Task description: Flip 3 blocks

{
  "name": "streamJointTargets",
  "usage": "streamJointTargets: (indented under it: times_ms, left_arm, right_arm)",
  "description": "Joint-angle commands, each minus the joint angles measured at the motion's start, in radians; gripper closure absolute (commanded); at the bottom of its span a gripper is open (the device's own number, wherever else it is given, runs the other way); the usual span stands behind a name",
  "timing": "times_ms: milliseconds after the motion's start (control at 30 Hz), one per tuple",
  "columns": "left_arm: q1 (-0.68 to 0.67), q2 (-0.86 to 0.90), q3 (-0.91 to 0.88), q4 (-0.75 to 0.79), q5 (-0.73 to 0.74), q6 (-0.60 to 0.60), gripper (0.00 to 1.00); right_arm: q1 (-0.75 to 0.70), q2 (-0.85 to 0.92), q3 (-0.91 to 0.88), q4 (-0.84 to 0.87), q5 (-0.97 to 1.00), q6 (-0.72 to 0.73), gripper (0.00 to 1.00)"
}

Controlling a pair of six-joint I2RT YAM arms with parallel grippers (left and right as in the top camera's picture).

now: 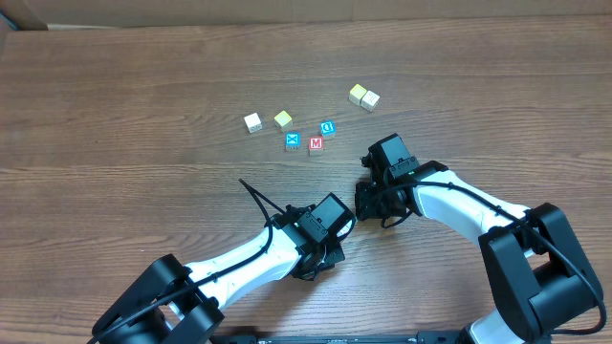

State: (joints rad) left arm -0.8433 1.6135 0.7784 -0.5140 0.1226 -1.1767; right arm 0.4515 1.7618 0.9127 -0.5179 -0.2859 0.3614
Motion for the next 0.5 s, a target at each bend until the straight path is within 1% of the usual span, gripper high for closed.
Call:
streamJointTargets:
  times_ms: [0,467]
  left_arm:
    - [-0.002,0.018,-0.006,-0.013,-0.029,-0.013,0.96]
    - [0.008,0.018,-0.006,-0.032,-0.063,-0.012,0.96]
  right_arm:
    - [-0.002,0.030,-0.016,-0.005,-0.009,-0.027,0.96]
    - [-0.002,0.030,-0.016,-0.011,-0.043,-0.056,0.96]
